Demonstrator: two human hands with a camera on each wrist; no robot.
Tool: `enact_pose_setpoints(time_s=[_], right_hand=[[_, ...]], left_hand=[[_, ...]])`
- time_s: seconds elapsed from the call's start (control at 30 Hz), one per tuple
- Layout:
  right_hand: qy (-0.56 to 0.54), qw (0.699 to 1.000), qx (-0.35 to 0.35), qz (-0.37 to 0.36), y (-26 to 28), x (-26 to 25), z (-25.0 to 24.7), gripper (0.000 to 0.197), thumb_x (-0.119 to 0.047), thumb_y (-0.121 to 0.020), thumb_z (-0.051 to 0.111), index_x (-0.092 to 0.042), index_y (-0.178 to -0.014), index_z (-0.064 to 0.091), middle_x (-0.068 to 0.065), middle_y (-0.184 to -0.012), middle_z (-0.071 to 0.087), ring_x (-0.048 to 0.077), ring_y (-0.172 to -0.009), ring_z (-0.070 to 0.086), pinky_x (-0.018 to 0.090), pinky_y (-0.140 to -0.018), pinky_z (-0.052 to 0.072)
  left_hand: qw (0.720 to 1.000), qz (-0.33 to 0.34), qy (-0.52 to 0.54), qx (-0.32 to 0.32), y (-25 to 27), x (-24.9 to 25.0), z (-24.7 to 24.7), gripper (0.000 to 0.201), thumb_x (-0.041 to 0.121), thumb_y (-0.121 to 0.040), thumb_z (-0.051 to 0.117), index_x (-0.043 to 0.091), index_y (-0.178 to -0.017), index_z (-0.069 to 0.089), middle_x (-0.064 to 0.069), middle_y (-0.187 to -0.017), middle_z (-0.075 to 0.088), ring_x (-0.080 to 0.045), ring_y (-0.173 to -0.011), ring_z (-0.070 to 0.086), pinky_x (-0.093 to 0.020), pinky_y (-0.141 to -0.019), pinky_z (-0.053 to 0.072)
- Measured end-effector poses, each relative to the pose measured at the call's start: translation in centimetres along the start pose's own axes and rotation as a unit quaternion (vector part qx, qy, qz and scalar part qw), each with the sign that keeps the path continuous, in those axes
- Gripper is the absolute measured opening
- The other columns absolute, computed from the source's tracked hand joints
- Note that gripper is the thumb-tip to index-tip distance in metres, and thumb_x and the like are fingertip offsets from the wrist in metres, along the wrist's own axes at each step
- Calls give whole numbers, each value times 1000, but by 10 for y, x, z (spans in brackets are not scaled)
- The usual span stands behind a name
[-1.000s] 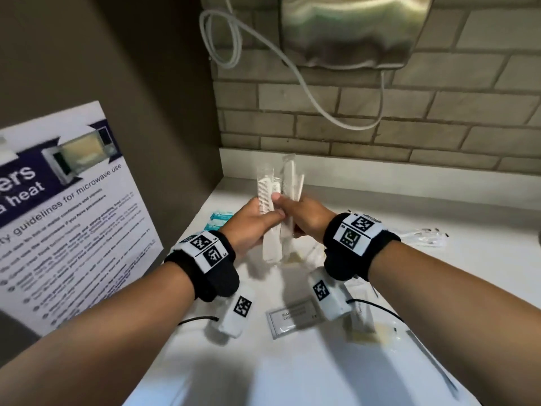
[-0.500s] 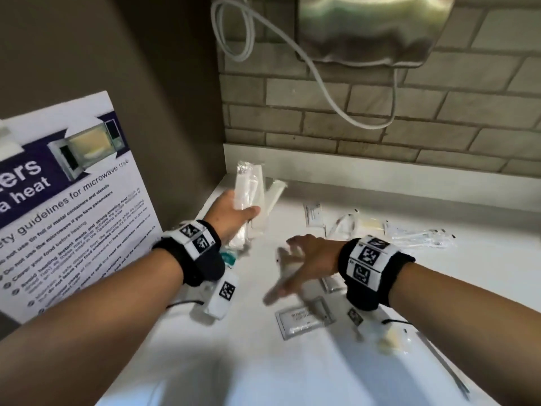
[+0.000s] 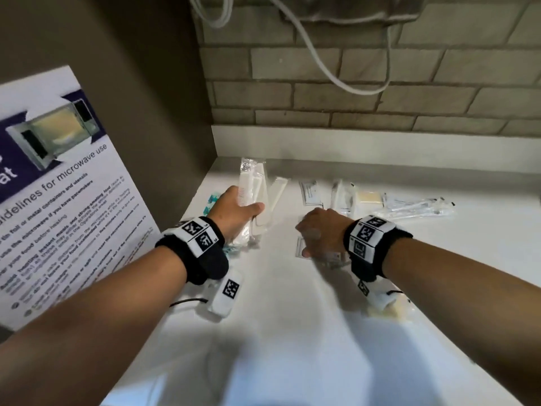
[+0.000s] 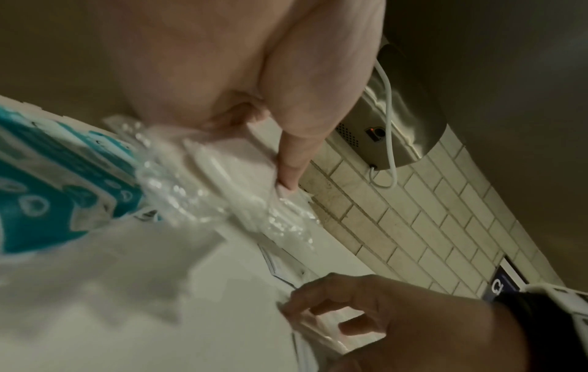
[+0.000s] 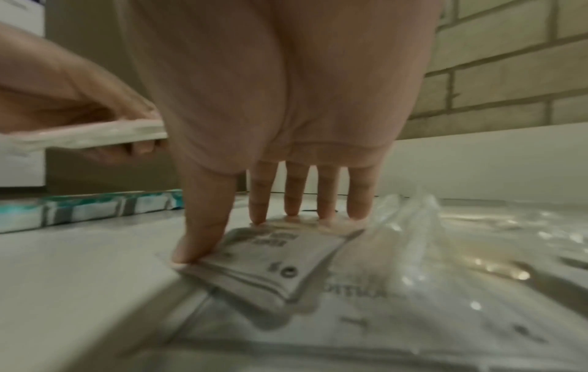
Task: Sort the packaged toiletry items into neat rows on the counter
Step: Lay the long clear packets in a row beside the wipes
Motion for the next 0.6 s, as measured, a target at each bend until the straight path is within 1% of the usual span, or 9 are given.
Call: enact_pose_setpoints(time_s=[0.07,0.13,0.2,0.3,0.37,0.47,0.5,0.53,0.6], right_hand=[[-35,998,-12,46,-4,25,4,53,-42,-83,67,-21,-131,56,8,-137,51,30,-125,48,42,-104,42],[-20,997,-18,67,-6,41,2,41,-42,-85,62,-21,-120,62,8,-126,59,31,-117,54,42,-99,46],[2,997,-26,75,-10,48,-4,41,-47,-86,55,-19,-114,65,3,-119,64,27,-112,59,39,-98,48],[9,996,-12,93,-26,50,-21,50,-51,-84,62,-21,-124,62,-2,-126,60,25,-119,55,43,-102,39],[-18,996,34,86,-47,49,-33,53,-49,-85,61,-22,-130,57,1,-134,56,27,-124,52,43,-103,40],[-41,996,35,75,-71,44,-31,70,-48,-83,66,-22,-143,42,5,-150,39,29,-136,40,42,-109,36],[-40,997,21,69,-75,42,-26,70,-47,-82,68,-21,-141,43,6,-152,35,31,-138,37,42,-110,35],[-46,997,10,68,-77,40,-22,61,-48,-80,69,-21,-131,49,7,-149,36,32,-135,39,42,-108,37],[-74,995,0,64,-80,41,-15,42,-47,-78,70,-19,-103,50,5,-126,43,32,-120,50,40,-95,44]], left_hand=[[1000,-1,-6,-2,-2,2,4,35,33,-84,67,13,-109,52,-8,-100,65,-21,-81,59,-28,-60,42],[1000,4,-9,-1,-4,8,8,36,32,-85,67,13,-111,52,-5,-99,64,-18,-83,59,-26,-61,40],[1000,5,3,-7,-9,13,14,37,31,-86,66,12,-114,51,-4,-102,64,-20,-87,59,-28,-66,42],[1000,-7,6,-16,-15,16,23,38,30,-86,66,12,-116,51,-5,-107,63,-23,-95,60,-32,-79,46],[1000,-14,1,-27,-19,16,28,38,31,-86,66,13,-115,50,-6,-108,63,-25,-98,60,-37,-87,49],[998,-22,-31,-44,-20,15,32,38,33,-87,65,12,-114,49,-7,-106,62,-26,-97,60,-39,-87,50],[998,-29,-39,-47,-21,13,32,39,34,-87,65,12,-115,49,-8,-107,62,-26,-97,60,-39,-88,50],[997,-38,-45,-51,-21,10,32,40,35,-87,65,12,-115,49,-8,-109,61,-26,-98,60,-41,-90,50],[996,-50,-52,-53,-21,7,32,42,35,-86,65,12,-116,48,-9,-110,61,-27,-99,59,-44,-91,50]])
Point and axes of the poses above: each hand's wrist, its own y-axis away from the middle knuckle, its own z-axis out of the palm, x = y × z, the point moved 8 cm from there along -y, towards the middle knuckle
